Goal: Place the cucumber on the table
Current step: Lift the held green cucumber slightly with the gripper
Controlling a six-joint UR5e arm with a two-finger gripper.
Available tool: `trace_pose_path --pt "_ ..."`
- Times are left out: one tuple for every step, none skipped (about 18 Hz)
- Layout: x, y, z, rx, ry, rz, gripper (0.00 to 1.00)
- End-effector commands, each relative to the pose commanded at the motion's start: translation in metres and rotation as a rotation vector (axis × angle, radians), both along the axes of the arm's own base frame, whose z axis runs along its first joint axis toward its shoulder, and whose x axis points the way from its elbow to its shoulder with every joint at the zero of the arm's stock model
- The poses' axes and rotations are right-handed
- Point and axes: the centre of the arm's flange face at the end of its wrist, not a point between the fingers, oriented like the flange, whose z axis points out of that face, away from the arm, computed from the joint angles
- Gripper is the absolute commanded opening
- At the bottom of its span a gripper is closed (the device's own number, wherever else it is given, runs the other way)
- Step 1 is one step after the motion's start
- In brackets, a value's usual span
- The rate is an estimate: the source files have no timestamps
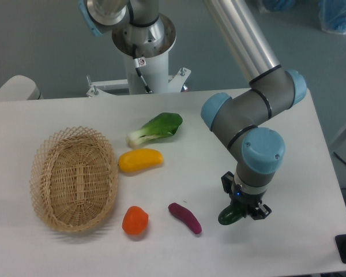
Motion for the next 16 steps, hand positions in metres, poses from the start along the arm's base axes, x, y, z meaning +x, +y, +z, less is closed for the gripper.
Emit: trace_pose_path --pt "0.0 0.0 -0.001 -0.001 -0.001 0.0 0.1" --pt "0.0 0.0 -0.001 0.0 0.0 0.0 0.1" --pt "0.001 0.0 -0.001 -0.001 -0.001 0.0 0.1" --pt "0.001 0.0 0.0 0.0 0.0 0.0 0.11" --pt "0.001 -0.001 -0.002 -0.002 -0.002 -0.002 0.11" --pt "0.001 -0.001 -0.002 -0.002 -0.002 -0.002 0.11" --pt "0.001 -0.001 -0.002 -0.002 -0.003 0.0 0.11" --pt "0.001 -0.001 -0.002 -0.002 -0.003 0.001 0.11" --pt "0.001 -0.001 -0.002 -0.001 -0.003 0.011 0.11" --pt "0.001 -0.001 -0.002 -0.001 -0.003 0.011 0.1" --pt "0.003 -0.002 -0.002 -0.003 -0.005 0.011 0.1" --pt "0.004 -0.004 -0.001 -0.005 -0.008 0.008 0.1" --pt "0.004 -0.01 -0.002 -0.009 -0.014 0.008 0.1" --pt "0.006 -0.019 -0.005 -0.01 -0.026 0.016 0.09" --pt "0.004 -0.03 -0.006 -0.007 -0.032 0.024 0.1" --pt "0.004 -0.034 -0.006 -0.009 -0.034 0.016 0.1"
